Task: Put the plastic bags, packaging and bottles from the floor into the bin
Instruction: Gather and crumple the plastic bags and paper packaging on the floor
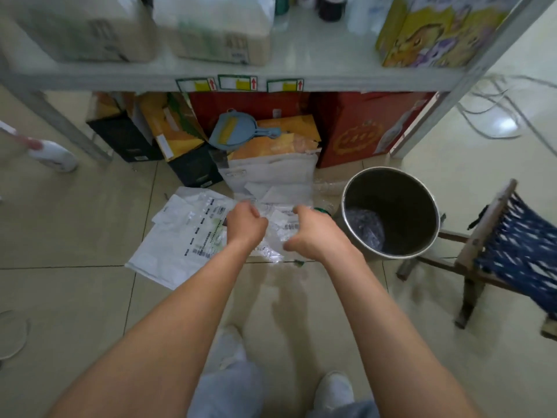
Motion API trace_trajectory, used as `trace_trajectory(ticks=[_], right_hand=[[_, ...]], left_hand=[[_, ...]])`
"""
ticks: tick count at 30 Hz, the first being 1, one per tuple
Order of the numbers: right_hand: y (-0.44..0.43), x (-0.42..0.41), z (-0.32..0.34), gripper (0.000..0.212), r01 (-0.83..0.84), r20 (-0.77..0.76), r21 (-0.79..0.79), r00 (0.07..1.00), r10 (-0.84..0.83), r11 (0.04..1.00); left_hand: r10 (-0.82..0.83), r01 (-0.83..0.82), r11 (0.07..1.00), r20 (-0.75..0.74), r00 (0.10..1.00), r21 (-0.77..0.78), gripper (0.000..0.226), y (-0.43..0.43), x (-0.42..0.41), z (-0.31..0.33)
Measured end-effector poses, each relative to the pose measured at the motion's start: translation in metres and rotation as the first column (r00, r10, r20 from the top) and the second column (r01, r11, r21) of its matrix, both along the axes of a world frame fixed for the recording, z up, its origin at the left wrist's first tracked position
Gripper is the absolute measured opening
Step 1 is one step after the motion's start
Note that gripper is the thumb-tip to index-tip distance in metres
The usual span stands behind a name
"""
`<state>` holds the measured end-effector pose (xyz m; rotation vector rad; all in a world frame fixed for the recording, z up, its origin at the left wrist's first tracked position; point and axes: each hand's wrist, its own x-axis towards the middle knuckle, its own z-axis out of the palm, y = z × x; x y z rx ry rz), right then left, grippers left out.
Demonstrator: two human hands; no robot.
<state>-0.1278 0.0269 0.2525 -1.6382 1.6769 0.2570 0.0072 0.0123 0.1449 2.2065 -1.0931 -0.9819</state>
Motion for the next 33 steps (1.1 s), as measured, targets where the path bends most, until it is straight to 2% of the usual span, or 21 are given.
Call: trace_trajectory(ticks=[3,4,5,6,8,9,11,13,15,16,18,19,20,22,24,27,29,31,33], right_hand=[[0.016,0.008,0.009,0.106,-0.025,-0.054,-0.010,0.998,0.024,1.000],[0.020,0.009,0.013,0.111,-0.018,-0.084,0.013,0.996,0.019,1.000],[0.022,0.009,0.013,0.109,-0.003,-0.099,0.013,0.995,0.004,1.000],[0.023,0.009,0.015,0.097,0.012,-0.102,0.001,0.995,-0.012,1.000],[0.022,0.006,0.015,0.057,0.009,-0.083,-0.068,0.996,-0.015,0.998],[0.019,0.004,0.015,0.044,0.008,-0.079,-0.115,0.997,-0.018,0.993],[0.015,-0.001,0.016,0.041,0.018,-0.073,-0.175,0.997,-0.031,0.984],[0.009,-0.007,0.013,0.045,-0.001,-0.124,-0.188,0.992,-0.023,0.982],[0.001,-0.010,0.003,0.047,-0.017,-0.171,-0.149,0.985,-0.009,0.989],[-0.004,-0.011,-0.002,0.046,-0.017,-0.191,-0.132,0.982,-0.008,0.991],[-0.015,-0.009,-0.013,0.044,-0.010,-0.228,-0.087,0.974,-0.010,0.996],[-0.019,-0.008,-0.017,0.043,-0.009,-0.238,-0.069,0.971,-0.007,0.998],[-0.023,-0.006,-0.020,0.041,-0.018,-0.248,-0.046,0.969,0.006,0.999],[-0.032,-0.004,-0.026,0.038,-0.040,-0.266,-0.018,0.963,0.033,0.999],[-0.039,-0.005,-0.028,0.037,-0.059,-0.293,0.010,0.954,0.060,0.998],[-0.049,-0.007,-0.033,0.037,-0.085,-0.312,0.074,0.944,0.104,0.994],[-0.052,-0.012,-0.035,0.038,-0.100,-0.321,0.121,0.937,0.135,0.988],[-0.056,-0.018,-0.035,0.037,-0.107,-0.333,0.142,0.931,0.149,0.984],[-0.061,-0.025,-0.038,0.035,-0.114,-0.349,0.142,0.924,0.158,0.983]], left_hand=[[0.094,-0.105,0.992,-0.147,0.985,-0.075,0.010,0.023,-0.010,0.042],[0.105,-0.125,0.988,-0.197,0.975,-0.095,0.011,0.029,-0.010,0.052],[0.121,-0.152,0.983,-0.257,0.959,-0.102,0.012,0.033,-0.009,0.062],[0.132,-0.176,0.979,-0.339,0.932,-0.103,0.016,0.034,-0.005,0.071],[0.127,-0.214,0.971,-0.527,0.841,-0.108,0.025,0.033,0.002,0.081],[0.106,-0.215,0.969,-0.585,0.804,-0.120,0.030,0.031,0.005,0.081],[0.090,-0.203,0.973,-0.631,0.770,-0.109,0.036,0.025,0.008,0.075],[0.142,-0.210,0.977,-0.640,0.755,-0.031,0.033,0.019,0.011,0.054],[0.198,-0.191,0.979,-0.573,0.795,0.074,0.030,0.016,0.017,0.023],[0.170,-0.133,0.985,-0.469,0.866,0.111,0.029,0.015,0.020,0.005],[-0.018,0.052,0.982,-0.181,0.983,0.182,0.021,0.011,0.025,-0.034],[-0.111,0.126,0.965,-0.075,0.991,0.229,0.017,0.011,0.023,-0.049],[-0.178,0.176,0.942,-0.018,0.984,0.285,0.017,0.008,0.020,-0.069],[-0.166,0.181,0.939,-0.076,0.983,0.291,0.020,0.001,0.010,-0.108],[-0.187,0.195,0.938,-0.056,0.981,0.288,0.041,-0.008,0.000,-0.145],[-0.368,0.298,0.832,0.064,0.928,0.468,0.066,-0.017,-0.010,-0.185],[-0.429,0.340,0.784,0.057,0.902,0.519,0.080,-0.018,-0.014,-0.206],[-0.484,0.344,0.766,0.136,0.864,0.542,0.079,-0.018,-0.018,-0.226],[-0.478,0.319,0.809,0.236,0.846,0.494,0.066,-0.019,-0.020,-0.233]])
